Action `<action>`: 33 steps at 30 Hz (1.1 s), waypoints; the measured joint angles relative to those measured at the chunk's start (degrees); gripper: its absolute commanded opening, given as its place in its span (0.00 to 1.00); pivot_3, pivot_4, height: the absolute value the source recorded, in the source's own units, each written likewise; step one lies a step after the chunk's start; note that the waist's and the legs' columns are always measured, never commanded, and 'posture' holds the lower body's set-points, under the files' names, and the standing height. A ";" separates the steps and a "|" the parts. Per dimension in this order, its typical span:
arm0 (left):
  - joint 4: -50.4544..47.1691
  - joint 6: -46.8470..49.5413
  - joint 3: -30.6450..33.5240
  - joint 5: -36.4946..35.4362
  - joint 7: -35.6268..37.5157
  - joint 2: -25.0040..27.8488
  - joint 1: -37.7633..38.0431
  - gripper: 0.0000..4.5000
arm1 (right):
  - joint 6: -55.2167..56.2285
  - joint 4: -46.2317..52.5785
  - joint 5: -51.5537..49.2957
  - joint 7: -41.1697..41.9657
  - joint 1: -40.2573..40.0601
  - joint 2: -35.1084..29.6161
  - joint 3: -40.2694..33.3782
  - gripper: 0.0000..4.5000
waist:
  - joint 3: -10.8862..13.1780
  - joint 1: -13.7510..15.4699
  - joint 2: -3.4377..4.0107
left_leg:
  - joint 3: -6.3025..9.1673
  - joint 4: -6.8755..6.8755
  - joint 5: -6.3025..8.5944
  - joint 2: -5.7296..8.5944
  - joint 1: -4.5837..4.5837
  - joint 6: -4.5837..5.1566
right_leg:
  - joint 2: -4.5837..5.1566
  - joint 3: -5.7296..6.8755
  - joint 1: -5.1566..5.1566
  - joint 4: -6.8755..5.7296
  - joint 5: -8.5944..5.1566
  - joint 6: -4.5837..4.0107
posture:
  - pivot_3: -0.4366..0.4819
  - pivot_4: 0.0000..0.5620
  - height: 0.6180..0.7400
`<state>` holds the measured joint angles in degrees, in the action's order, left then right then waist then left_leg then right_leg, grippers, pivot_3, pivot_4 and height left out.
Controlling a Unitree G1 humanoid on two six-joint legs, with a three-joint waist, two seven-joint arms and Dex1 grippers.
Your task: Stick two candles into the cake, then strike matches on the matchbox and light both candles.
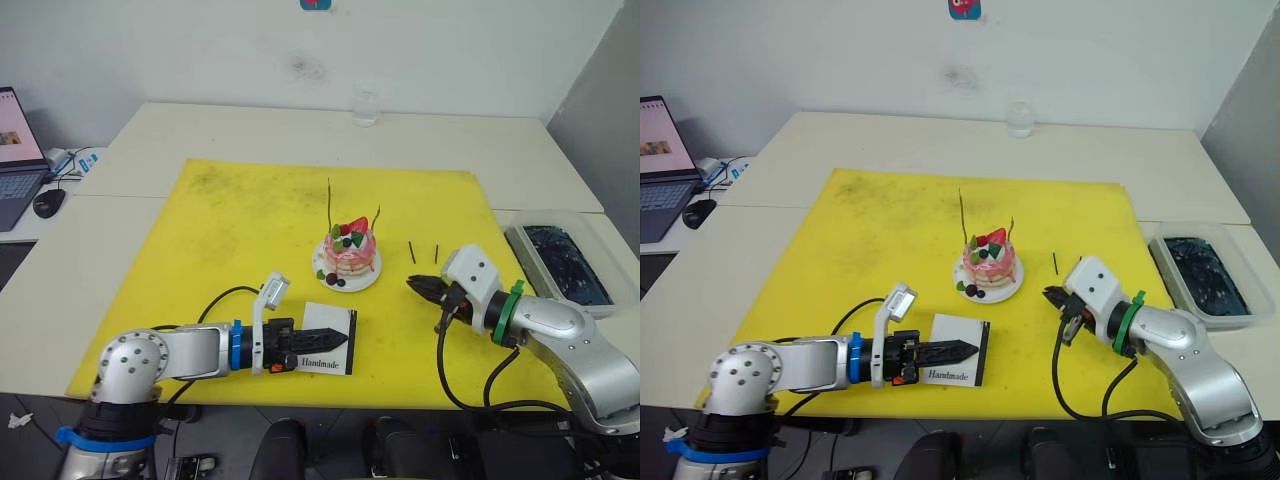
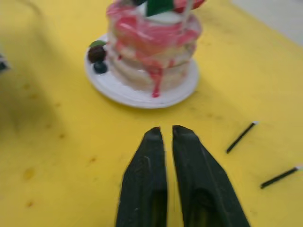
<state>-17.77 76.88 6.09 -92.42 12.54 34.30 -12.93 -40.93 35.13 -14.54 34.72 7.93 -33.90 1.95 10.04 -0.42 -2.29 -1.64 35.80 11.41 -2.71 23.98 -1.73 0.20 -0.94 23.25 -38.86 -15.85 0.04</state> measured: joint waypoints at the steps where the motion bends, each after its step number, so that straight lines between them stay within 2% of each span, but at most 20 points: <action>1: -0.83 -0.70 0.13 -0.59 0.04 0.82 0.38 0.00 | 0.26 -0.16 0.38 -1.65 0.00 1.70 0.02 0.37 | 0.00 -0.03 0.00 | -0.03 0.01 0.00 0.00 -0.01 0.00 | 0.00 -0.03 0.00 0.00 0.00 0.01 | 0.48 0.27 1.00; 4: -2.54 -2.63 0.41 -1.32 -0.44 2.48 2.52 0.00 | 2.32 -2.53 3.24 -6.34 0.75 5.14 1.24 0.61 | 0.01 -0.05 0.01 | -0.03 0.01 0.00 0.00 -0.01 0.00 | 0.02 -0.03 0.01 0.01 0.01 0.01 | 0.48 0.27 1.00; 10: -4.29 -6.41 0.43 -1.60 -1.95 4.31 5.04 0.00 | 7.25 -12.82 8.35 -15.95 2.95 14.41 1.67 0.61 | 0.02 -0.01 0.03 | -0.05 -0.01 0.00 0.00 0.00 0.00 | 0.02 -0.04 0.01 0.01 -0.01 -0.02 | 0.48 0.27 1.00; 16: -4.73 -8.79 0.29 -1.59 -2.18 4.83 5.66 0.00 | 11.47 -23.72 11.27 -21.22 8.48 19.89 1.70 0.61 | 0.03 -0.04 0.05 | -0.04 -0.01 0.00 -0.01 0.02 0.00 | 0.00 -0.03 0.03 0.00 -0.01 -0.02 | 0.48 0.27 1.00; 22: -4.90 -10.09 -0.22 -1.59 -2.43 5.26 5.93 0.00 | 11.51 -30.48 12.93 -23.23 12.30 22.12 2.11 0.61 | 0.04 -0.06 0.06 | -0.04 -0.02 0.00 0.00 0.05 0.00 | -0.01 -0.03 0.04 0.00 -0.01 -0.02 | 0.48 0.27 1.00; 28: -4.91 -10.96 -0.52 -1.56 -2.41 5.93 6.00 0.00 | 9.72 -32.00 13.12 -25.06 12.87 23.83 1.45 0.61 | 0.04 -0.06 0.06 | -0.03 0.00 0.00 -0.01 0.05 0.00 | -0.01 -0.02 0.03 0.00 -0.01 -0.01 | 0.48 0.27 1.00; 31: -4.90 -11.13 -0.89 -1.50 -2.41 5.93 5.99 0.00 | 8.52 -31.80 12.74 -25.07 12.89 24.33 1.08 0.47 | 0.04 -0.06 0.06 | -0.03 0.01 0.00 0.00 0.03 0.00 | -0.01 -0.02 0.02 -0.01 0.00 0.00 | 0.48 0.27 1.00; 33: -4.90 -11.23 -1.41 -1.40 -2.41 5.93 5.89 0.00 | 7.42 -31.43 12.05 -25.33 12.89 25.62 0.41 0.32 | 0.03 -0.05 0.06 | -0.01 0.00 0.00 -0.01 0.03 0.00 | -0.01 0.00 0.01 -0.01 0.00 0.00 | 0.48 0.27 1.00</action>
<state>-22.67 65.65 4.68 -93.82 10.12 40.23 -7.03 -33.52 3.69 -2.49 9.38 20.81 -8.28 2.36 10.08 -0.47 -2.23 -1.65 35.80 11.41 -2.71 24.01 -1.73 0.20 -0.94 23.26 -38.88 -15.86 0.03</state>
